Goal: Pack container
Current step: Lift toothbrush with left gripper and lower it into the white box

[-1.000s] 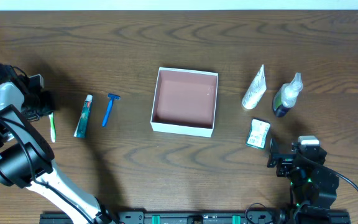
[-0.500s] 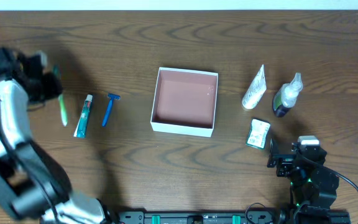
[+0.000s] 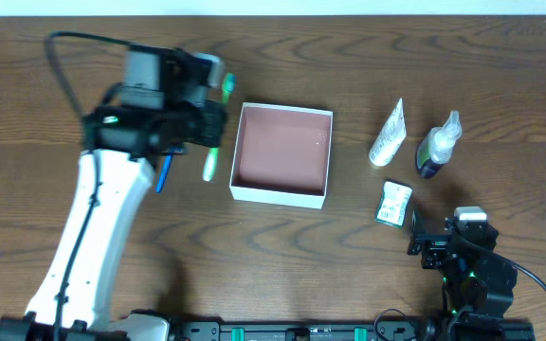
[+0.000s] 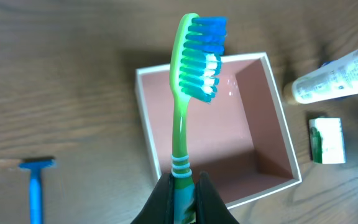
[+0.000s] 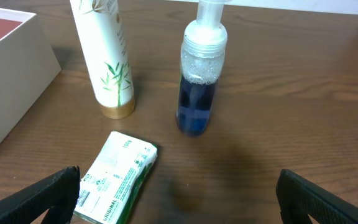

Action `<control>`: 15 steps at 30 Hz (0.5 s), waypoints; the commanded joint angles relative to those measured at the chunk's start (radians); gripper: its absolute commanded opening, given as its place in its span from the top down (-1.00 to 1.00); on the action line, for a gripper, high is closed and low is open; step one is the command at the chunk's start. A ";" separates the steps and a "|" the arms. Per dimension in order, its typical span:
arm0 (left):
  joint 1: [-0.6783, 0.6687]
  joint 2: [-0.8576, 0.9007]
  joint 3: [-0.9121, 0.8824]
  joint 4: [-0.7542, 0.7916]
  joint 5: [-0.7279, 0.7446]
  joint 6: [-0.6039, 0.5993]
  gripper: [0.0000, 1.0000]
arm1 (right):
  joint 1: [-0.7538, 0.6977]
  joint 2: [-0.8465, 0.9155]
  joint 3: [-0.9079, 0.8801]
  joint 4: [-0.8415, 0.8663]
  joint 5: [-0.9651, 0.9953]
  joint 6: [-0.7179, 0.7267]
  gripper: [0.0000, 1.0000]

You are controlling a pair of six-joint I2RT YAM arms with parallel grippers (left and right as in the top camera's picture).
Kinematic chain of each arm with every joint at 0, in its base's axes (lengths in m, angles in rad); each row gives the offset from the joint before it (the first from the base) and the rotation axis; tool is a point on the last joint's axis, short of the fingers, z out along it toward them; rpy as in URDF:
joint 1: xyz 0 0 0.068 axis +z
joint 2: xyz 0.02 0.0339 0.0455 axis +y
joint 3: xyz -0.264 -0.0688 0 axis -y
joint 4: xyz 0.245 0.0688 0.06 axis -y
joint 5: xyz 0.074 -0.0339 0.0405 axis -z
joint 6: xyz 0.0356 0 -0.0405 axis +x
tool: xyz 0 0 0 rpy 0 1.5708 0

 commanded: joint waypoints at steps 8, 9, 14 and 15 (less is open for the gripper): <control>-0.203 0.227 -0.005 0.112 -0.343 -0.278 0.88 | -0.006 -0.004 -0.002 -0.001 -0.004 -0.013 -0.99; -0.208 0.256 -0.005 0.121 -0.341 -0.296 0.88 | -0.006 -0.004 -0.002 -0.001 -0.004 -0.013 -0.99; -0.217 0.376 -0.005 0.127 -0.365 -0.310 0.88 | -0.006 -0.004 -0.002 -0.001 -0.004 -0.013 -0.98; -0.217 0.395 -0.005 0.127 -0.365 -0.310 0.88 | -0.006 -0.004 -0.002 -0.001 -0.004 -0.013 -0.99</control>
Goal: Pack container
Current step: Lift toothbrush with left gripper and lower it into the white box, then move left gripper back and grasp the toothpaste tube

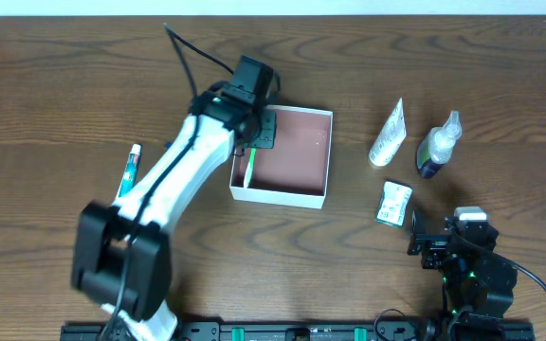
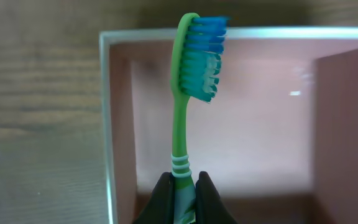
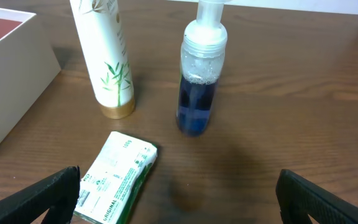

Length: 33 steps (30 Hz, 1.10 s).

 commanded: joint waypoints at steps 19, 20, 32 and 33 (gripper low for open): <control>-0.002 0.061 -0.003 -0.029 0.053 -0.038 0.49 | -0.006 -0.004 -0.002 -0.001 -0.004 -0.013 -0.99; -0.002 0.049 -0.001 -0.034 0.061 -0.038 0.49 | -0.006 -0.004 -0.002 -0.001 -0.004 -0.013 -0.98; 0.083 -0.335 0.032 -0.232 -0.130 0.063 -0.07 | -0.006 -0.004 -0.002 -0.001 -0.004 -0.013 -0.99; 0.114 -0.361 0.031 -0.252 -0.201 0.074 -0.16 | -0.006 -0.004 -0.002 -0.001 -0.004 -0.013 -0.99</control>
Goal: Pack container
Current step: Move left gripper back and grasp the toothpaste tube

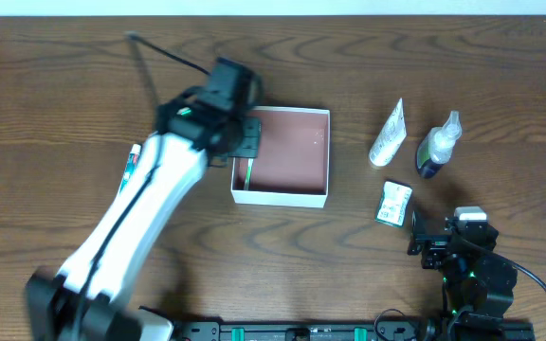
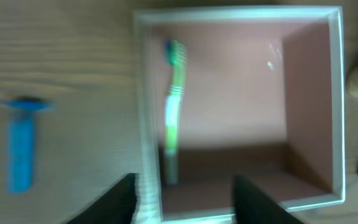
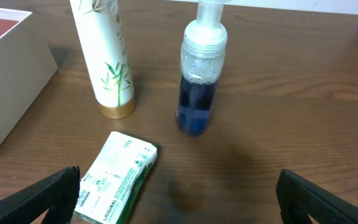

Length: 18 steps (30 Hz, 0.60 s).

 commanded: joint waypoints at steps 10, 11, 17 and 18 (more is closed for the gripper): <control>0.505 0.024 -0.007 -0.096 -0.011 0.290 -0.57 | -0.006 -0.004 -0.002 -0.001 -0.004 -0.013 -0.99; 0.529 0.054 -0.007 -0.097 0.002 0.306 -0.57 | -0.006 -0.004 -0.002 -0.001 -0.004 -0.013 -0.99; 0.616 0.238 -0.007 -0.080 0.043 0.417 -0.58 | -0.006 -0.004 -0.002 -0.001 -0.004 -0.013 -0.98; 0.618 0.263 -0.007 -0.073 0.043 0.430 -0.57 | -0.006 -0.004 -0.002 -0.001 -0.004 -0.013 -0.98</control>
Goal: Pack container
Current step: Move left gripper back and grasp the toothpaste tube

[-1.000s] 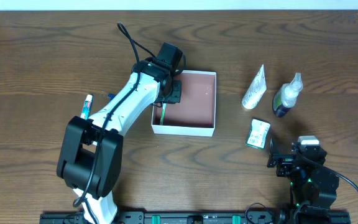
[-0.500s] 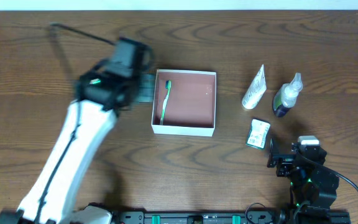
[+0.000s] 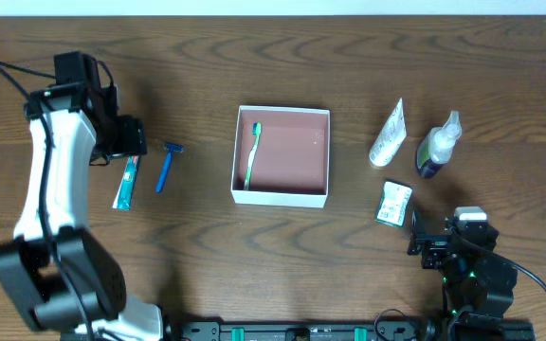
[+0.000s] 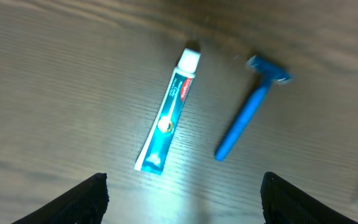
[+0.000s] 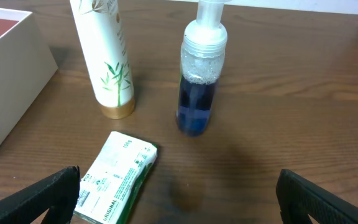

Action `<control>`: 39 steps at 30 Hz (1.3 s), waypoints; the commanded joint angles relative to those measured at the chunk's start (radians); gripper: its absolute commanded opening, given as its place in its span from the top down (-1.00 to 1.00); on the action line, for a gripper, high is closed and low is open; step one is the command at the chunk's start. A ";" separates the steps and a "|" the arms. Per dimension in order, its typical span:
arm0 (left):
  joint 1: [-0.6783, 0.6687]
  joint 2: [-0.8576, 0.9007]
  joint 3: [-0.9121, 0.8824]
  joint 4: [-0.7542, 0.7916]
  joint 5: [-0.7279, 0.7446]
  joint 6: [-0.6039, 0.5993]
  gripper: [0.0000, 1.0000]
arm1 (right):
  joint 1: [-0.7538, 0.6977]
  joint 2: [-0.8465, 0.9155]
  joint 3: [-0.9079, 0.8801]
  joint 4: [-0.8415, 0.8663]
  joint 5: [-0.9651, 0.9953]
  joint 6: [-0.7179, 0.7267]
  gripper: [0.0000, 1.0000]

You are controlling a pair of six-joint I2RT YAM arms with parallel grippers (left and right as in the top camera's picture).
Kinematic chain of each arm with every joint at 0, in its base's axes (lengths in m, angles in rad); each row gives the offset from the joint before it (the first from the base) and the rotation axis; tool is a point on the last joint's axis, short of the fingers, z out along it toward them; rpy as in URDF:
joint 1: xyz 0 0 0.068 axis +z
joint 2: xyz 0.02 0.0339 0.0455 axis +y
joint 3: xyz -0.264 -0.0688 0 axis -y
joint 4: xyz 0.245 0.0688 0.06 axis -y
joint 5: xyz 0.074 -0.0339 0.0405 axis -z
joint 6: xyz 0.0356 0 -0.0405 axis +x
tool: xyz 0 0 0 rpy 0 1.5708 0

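The white box with a pink floor (image 3: 318, 194) stands mid-table, and the green toothbrush (image 3: 252, 154) lies along its left wall. A blue toothpaste tube (image 3: 126, 182) (image 4: 166, 117) and a blue razor (image 3: 166, 166) (image 4: 248, 109) lie left of the box. My left gripper (image 3: 126, 138) (image 4: 182, 199) hovers open above the tube, its jaws wide apart and holding nothing. At the near right edge my right gripper (image 3: 444, 248) (image 5: 178, 199) rests open, facing the green-and-white packet (image 3: 393, 204) (image 5: 117, 175), the white bamboo-print tube (image 3: 387, 134) (image 5: 106, 59) and the blue pump bottle (image 3: 438, 146) (image 5: 197, 81).
A corner of the white box (image 5: 8, 87) shows at the left of the right wrist view. The right-hand items stand close together between the box and the table's right edge.
My left gripper has gone from over the box's left side to the far left, above the toothpaste tube. The toothbrush stays in the box. The right arm is unmoved.
My left gripper held the green toothbrush left of the box, then over the box's inside. Later it was open above the box with the toothbrush lying inside. Now it hangs open over the toothpaste tube. The right gripper stayed still throughout.
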 commanded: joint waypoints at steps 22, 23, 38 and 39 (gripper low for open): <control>0.037 0.315 -0.011 0.107 -0.030 0.153 -0.12 | -0.006 -0.004 -0.002 -0.001 -0.004 -0.013 -0.99; 0.037 0.315 -0.011 0.108 -0.030 0.153 -0.03 | -0.006 -0.004 -0.002 -0.001 -0.004 -0.013 -0.99; 0.041 0.316 -0.016 0.060 -0.007 0.132 0.63 | -0.006 -0.004 -0.002 -0.001 -0.004 -0.013 -0.98; 0.041 0.316 -0.016 0.052 -0.007 0.132 0.70 | -0.006 -0.004 -0.002 -0.001 -0.004 -0.013 -0.99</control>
